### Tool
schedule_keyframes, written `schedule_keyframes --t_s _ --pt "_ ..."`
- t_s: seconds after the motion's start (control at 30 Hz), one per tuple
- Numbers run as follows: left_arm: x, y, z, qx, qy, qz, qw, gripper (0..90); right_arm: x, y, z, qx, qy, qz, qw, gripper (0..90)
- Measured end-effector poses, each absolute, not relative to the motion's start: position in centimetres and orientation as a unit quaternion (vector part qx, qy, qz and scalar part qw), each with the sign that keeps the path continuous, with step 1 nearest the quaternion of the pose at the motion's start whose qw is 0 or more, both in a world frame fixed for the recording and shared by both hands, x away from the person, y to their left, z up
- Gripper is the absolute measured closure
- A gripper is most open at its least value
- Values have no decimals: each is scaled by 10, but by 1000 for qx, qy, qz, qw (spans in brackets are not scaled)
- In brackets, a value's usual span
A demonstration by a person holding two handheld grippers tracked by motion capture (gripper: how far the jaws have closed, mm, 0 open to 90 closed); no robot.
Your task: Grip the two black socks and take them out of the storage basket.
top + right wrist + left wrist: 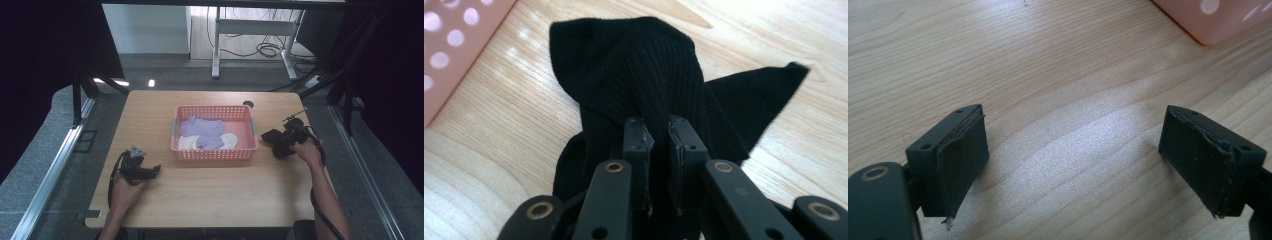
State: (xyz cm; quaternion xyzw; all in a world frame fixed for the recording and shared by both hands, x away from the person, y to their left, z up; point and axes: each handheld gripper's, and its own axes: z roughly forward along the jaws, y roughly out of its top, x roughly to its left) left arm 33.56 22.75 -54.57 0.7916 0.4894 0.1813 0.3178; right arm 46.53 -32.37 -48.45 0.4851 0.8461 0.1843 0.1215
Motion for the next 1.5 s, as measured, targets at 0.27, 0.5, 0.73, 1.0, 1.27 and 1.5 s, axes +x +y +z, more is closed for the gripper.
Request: schedule_keyframes --t_s 0.27,0.5,0.73,1.0,1.27,1.5 --pt "336 227 -546 791 490 181 318 120 466 -321 -485 484 846 192 114 634" --pt "336 228 -546 792 489 181 318 120 465 -322 -473 486 842 200 125 456" --pt "336 228 -546 792 489 181 318 120 462 -326 -465 483 840 206 138 352" --pt "335 227 -546 792 490 181 317 120 450 -324 -449 467 844 219 150 283" --pt "335 228 -545 792 490 181 317 120 434 -320 -437 453 847 233 151 234" --pt "335 228 -545 792 490 181 317 120 417 -314 -429 440 851 243 153 193"
